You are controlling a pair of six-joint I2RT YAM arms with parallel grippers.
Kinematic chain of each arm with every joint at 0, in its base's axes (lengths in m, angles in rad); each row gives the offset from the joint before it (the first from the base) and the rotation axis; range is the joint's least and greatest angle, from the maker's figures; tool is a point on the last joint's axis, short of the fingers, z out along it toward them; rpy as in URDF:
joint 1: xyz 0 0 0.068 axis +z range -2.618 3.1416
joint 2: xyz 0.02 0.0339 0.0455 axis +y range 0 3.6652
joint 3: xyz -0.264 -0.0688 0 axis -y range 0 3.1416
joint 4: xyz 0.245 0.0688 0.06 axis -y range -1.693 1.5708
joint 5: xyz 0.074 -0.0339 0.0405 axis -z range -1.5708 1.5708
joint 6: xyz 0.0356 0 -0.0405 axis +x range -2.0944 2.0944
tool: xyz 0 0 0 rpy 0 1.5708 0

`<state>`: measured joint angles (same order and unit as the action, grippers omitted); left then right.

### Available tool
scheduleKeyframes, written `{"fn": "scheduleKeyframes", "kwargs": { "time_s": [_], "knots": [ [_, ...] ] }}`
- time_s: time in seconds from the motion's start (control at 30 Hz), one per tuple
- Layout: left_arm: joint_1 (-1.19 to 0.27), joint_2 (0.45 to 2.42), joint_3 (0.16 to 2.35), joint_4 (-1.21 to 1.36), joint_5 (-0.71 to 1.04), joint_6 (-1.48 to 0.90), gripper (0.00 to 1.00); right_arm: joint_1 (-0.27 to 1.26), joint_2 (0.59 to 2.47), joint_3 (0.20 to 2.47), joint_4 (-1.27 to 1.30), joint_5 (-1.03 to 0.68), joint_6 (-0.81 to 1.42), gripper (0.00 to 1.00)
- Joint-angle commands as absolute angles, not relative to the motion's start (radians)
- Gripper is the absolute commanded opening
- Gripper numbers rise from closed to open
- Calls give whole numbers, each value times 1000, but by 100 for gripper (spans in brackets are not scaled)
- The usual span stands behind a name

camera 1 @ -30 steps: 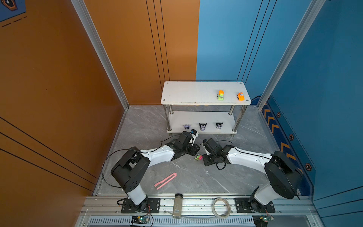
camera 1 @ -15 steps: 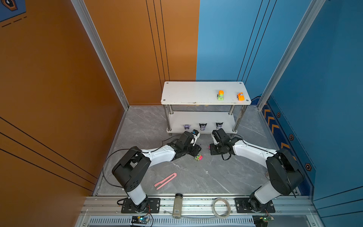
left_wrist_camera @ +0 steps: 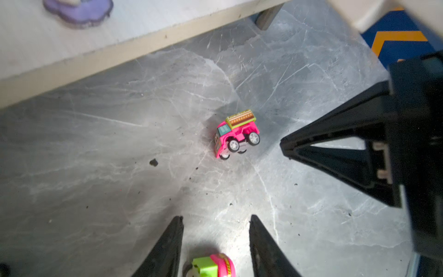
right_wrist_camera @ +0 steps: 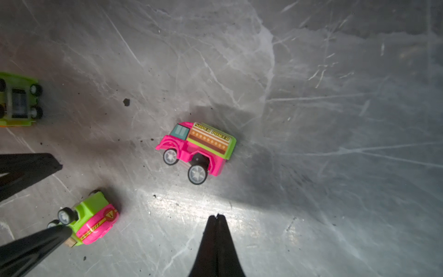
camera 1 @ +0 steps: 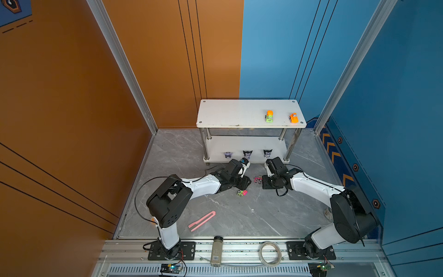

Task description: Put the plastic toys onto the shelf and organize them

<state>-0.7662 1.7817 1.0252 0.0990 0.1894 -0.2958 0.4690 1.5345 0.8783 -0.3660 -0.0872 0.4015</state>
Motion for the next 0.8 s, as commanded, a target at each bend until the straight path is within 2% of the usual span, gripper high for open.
{"fn": "scheduleKeyframes", "kwargs": {
  "time_s": [0.0, 0.33, 0.77],
  "knots": [
    [-772, 1774, 1043, 97, 206, -300, 46, 466, 1571, 949, -343, -99, 417, 0],
    [-766, 1731, 976, 99, 182, -302, 46, 478, 1682, 995, -299, -108, 435, 0],
    [-761, 1749, 983, 119, 205, -314, 46, 553, 1588, 797, -261, -36, 456, 0]
  ]
}}
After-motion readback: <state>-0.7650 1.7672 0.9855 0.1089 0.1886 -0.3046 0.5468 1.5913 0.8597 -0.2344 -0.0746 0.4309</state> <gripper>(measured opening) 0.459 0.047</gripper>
